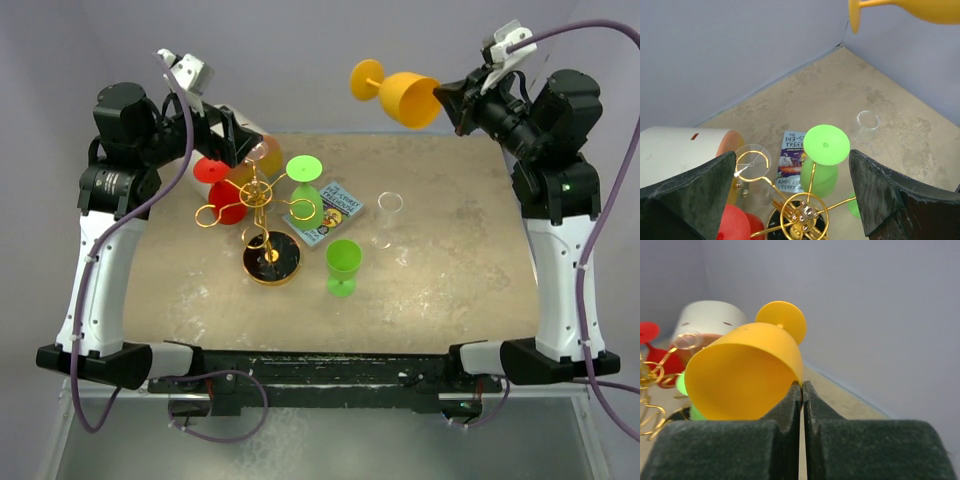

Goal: Place the wine glass upside down on the wine glass rack

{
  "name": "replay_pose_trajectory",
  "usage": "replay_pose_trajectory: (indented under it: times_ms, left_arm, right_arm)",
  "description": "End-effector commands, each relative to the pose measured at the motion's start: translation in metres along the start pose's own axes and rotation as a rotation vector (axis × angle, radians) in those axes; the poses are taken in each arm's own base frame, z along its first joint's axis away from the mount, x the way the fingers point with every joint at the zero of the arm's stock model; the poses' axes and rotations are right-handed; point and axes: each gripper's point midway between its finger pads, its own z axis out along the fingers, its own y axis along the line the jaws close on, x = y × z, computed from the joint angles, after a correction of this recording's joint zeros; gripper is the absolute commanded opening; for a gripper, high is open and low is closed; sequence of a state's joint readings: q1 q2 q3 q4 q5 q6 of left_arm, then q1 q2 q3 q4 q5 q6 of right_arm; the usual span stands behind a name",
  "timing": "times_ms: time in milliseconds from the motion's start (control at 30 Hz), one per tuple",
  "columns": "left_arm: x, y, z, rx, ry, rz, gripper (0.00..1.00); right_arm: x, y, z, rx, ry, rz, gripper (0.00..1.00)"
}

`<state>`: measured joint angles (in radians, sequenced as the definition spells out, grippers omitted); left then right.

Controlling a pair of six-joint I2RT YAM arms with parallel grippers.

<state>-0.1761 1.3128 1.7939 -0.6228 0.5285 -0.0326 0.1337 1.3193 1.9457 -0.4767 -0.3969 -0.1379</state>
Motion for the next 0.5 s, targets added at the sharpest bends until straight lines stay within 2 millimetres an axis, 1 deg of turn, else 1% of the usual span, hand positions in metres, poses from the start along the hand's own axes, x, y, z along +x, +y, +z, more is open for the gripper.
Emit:
replay_pose_trajectory:
  times_ms: [0, 100, 167, 267, 333, 433, 467]
  left_arm:
    - [-0.034, -0.023, 0.006, 0.126, -0.106, -0.105, 0.95]
    - [-0.038, -0.038, 0.017, 0.197, -0.112, -0.169, 0.94]
    - [-0.039, -0.045, 0.026, 0.221, -0.110, -0.190, 0.94]
    - [-0.041, -0.053, 0.038, 0.250, -0.106, -0.219, 0.93]
    - [-0.039, -0.050, 0.048, 0.240, -0.100, -0.251, 0.90]
    - [-0.038, -0.043, 0.059, 0.222, -0.095, -0.289, 0.83]
    - [-0.039, -0.045, 0.061, 0.233, -0.096, -0.300, 0.82]
  right_arm:
    - [-0.036, 0.038, 0.014, -0.199, -0.127, 0.126, 0.00]
    - [-0.032, 0.054, 0.023, -0.259, -0.119, 0.154, 0.00]
    - [-0.031, 0.063, 0.026, -0.297, -0.118, 0.168, 0.00]
    - [-0.031, 0.071, 0.028, -0.343, -0.120, 0.194, 0.00]
    - [-0.032, 0.076, 0.028, -0.371, -0.123, 0.203, 0.00]
    - [-0.031, 0.081, 0.026, -0.399, -0.123, 0.208, 0.00]
    - [-0.030, 0.082, 0.026, -0.403, -0.122, 0.210, 0.00]
